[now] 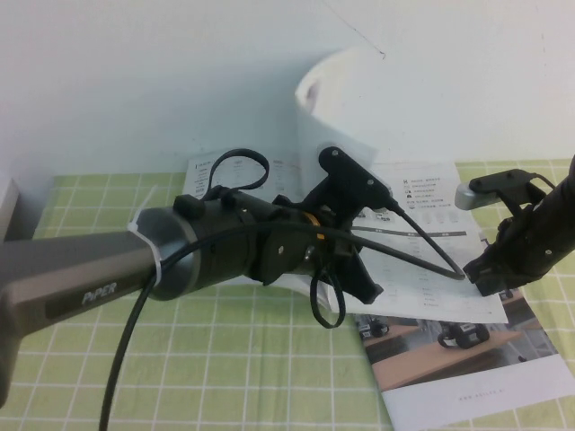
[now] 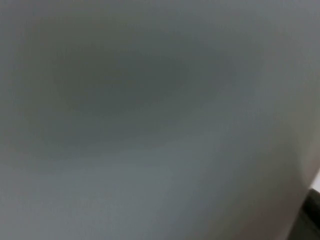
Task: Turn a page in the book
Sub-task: Open the closed book
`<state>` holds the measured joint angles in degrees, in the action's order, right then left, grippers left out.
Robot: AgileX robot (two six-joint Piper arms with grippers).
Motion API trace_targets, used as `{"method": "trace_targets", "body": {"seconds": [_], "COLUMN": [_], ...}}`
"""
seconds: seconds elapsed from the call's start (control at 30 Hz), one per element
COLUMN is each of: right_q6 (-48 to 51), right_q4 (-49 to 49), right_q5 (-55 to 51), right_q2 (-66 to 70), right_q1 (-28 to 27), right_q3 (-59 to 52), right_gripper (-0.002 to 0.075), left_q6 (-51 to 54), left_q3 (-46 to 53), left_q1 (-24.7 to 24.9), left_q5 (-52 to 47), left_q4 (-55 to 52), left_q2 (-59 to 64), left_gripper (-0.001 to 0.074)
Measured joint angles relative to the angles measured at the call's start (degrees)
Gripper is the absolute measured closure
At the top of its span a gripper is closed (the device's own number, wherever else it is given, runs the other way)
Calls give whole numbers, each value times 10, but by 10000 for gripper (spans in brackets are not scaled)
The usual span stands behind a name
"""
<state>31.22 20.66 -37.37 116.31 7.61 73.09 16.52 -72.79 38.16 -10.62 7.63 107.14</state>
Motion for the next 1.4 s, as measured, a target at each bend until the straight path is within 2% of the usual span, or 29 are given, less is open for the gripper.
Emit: {"method": "trace_targets", "body": {"seconds": [0.3, 0.53, 0.67, 0.8, 0.93, 1.1, 1.23, 1.4], "right_q6": [4, 39, 99, 153, 233, 371, 437, 458], "right_q4": [1, 10, 65, 112, 178, 295, 324, 330], "right_q5": [0, 0, 15, 37, 41, 49, 114, 185], "right_q2": [0, 0, -10, -21, -18, 1, 26, 42], "right_q1": [0, 0, 0, 0, 0, 8, 26, 38], "right_q3": [0, 0, 0, 9, 27, 46, 52, 52], "right_gripper": [729, 729, 729, 729, 729, 729, 729, 729], "left_q6": [-76, -217, -284, -349, -440, -467, -473, -474], "left_q3": [0, 0, 0, 0, -1, -1, -1, -1], "left_q1": [-14, -14, -15, -23, -68, -116, -124, -123], "left_q5": [-44, -81, -77, -28, -13, -18, 10, 62], "left_q4": [-55, -203, -279, -360, -419, -433, -434, -432], "left_q2": [0, -1, -28, -72, -86, -64, -33, 19], "left_gripper": [738, 738, 738, 738, 738, 738, 738, 738]}}
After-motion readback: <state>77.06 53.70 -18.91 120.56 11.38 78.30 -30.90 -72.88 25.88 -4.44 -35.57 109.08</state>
